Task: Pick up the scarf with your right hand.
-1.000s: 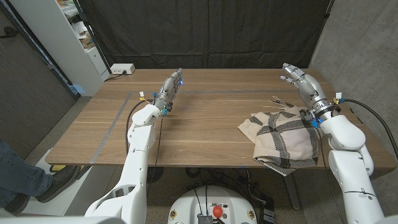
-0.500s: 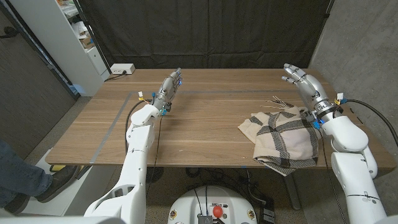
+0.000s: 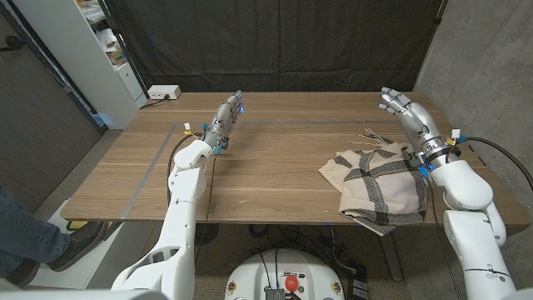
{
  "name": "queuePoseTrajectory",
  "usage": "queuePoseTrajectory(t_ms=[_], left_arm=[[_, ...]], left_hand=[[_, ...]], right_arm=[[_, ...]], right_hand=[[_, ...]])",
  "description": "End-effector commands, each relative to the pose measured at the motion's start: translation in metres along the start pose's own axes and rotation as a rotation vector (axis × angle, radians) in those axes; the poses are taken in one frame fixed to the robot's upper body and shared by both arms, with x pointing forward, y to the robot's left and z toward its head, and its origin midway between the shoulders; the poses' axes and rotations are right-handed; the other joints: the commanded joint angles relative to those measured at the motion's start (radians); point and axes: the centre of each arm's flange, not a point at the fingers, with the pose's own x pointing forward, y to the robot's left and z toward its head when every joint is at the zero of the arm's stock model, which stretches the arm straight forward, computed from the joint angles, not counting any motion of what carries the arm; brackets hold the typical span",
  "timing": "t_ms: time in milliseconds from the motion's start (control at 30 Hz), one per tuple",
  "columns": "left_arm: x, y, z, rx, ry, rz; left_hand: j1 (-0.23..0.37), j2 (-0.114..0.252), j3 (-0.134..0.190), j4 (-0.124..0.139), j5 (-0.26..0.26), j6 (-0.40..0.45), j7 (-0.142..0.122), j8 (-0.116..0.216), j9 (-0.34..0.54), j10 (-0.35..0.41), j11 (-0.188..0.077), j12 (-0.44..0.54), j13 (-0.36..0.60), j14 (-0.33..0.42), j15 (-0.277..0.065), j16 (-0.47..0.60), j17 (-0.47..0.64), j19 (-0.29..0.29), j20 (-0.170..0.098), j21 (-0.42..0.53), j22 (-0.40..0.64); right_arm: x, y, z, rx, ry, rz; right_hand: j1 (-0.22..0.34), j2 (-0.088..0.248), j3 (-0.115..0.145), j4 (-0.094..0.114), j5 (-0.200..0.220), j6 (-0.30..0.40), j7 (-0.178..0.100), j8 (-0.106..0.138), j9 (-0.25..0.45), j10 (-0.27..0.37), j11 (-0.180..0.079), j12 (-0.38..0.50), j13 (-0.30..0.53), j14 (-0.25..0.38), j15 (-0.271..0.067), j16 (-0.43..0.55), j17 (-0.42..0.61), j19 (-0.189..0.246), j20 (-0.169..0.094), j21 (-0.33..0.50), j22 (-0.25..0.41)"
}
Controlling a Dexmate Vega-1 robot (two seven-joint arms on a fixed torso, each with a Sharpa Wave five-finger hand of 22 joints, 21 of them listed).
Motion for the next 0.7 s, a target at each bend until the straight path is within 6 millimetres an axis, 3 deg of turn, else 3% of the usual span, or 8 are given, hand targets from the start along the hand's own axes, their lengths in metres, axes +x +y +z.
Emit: queuePoseTrajectory(t_ms=[33, 700], left_arm=[[0.000, 0.000, -0.002, -0.009, -0.004, 0.002], [-0.001, -0.002, 0.001, 0.000, -0.004, 0.000]], left_hand=[[0.005, 0.008, 0.000, -0.003, -0.003, 0.007, -0.001, 0.005, 0.004, 0.001, -0.002, -0.002, 0.004, -0.001, 0.002, 0.004, 0.003, -0.043, 0.005, 0.002, 0.001], [0.006, 0.010, 0.000, -0.004, -0.004, 0.012, -0.002, 0.006, 0.004, 0.004, -0.001, -0.002, 0.004, 0.003, 0.001, 0.005, 0.003, -0.041, 0.005, 0.003, 0.001]], right_arm=[[-0.007, 0.000, 0.007, -0.099, -0.003, -0.013], [-0.022, 0.000, 0.007, -0.242, -0.016, -0.070]], right_hand=[[0.013, -0.002, 0.005, -0.008, 0.005, 0.013, -0.002, 0.005, 0.004, 0.008, 0.000, 0.005, 0.004, 0.007, -0.002, 0.004, 0.003, 0.014, 0.001, -0.003, 0.003], [0.016, -0.006, 0.004, -0.015, 0.013, 0.033, -0.011, 0.009, 0.004, 0.022, -0.009, 0.007, 0.005, 0.021, -0.015, 0.007, 0.002, 0.032, -0.006, -0.009, 0.003]])
